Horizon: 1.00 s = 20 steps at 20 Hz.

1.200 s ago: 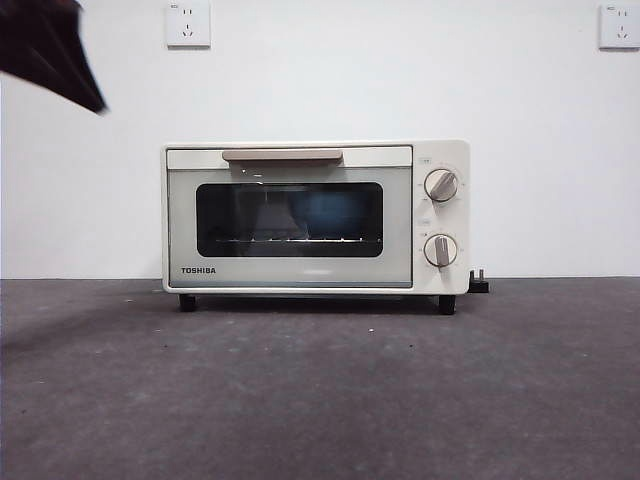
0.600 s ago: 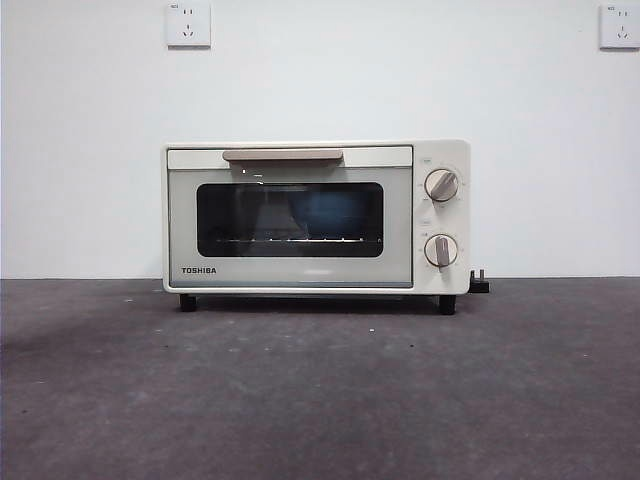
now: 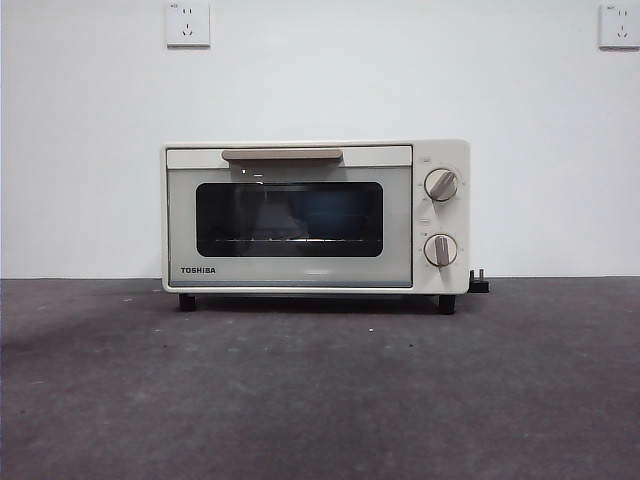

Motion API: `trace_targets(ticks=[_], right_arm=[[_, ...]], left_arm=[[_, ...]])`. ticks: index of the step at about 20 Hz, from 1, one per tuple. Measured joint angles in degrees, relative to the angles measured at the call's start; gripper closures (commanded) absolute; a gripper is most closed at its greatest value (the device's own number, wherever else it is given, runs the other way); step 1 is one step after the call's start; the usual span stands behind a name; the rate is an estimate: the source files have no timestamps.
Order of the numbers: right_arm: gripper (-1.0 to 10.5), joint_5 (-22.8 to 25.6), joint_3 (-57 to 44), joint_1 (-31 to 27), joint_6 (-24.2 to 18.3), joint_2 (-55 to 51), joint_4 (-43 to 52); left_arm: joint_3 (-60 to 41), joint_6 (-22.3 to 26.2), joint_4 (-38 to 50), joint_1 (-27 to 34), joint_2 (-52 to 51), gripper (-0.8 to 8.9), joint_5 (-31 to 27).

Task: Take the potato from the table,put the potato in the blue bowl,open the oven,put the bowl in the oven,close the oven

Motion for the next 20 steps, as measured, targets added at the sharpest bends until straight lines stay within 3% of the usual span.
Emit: trace_targets(ticks=[3,9,11,15,20], right_arm=[[9.5,-0.02,0.00,0.00,0.00,3.39,0.00],[9.5,0.15,0.00,0.00,0.00,10.80,1.05],[9.5,0.17,0.00,0.00,0.00,13.62,2.56],[9.5,0.17,0.00,0.00,0.00,18.18,7.19],[9.5,0.17,0.00,0.00,0.00,21.49,15.41]], left_arm=[[0.00,1.62,3.56,0.55,-3.85,8.18,0.00],[-6.60,4.26,25.53,4.68,-15.89,8.18,0.02],[-13.35,5.09,33.42,6.82,-21.49,8.18,0.07],[-36.06,5.38,44.72,8.55,-32.35,8.18,0.02],[-57.96,4.85,50.34,7.80,-42.27,8.18,-1.86]])
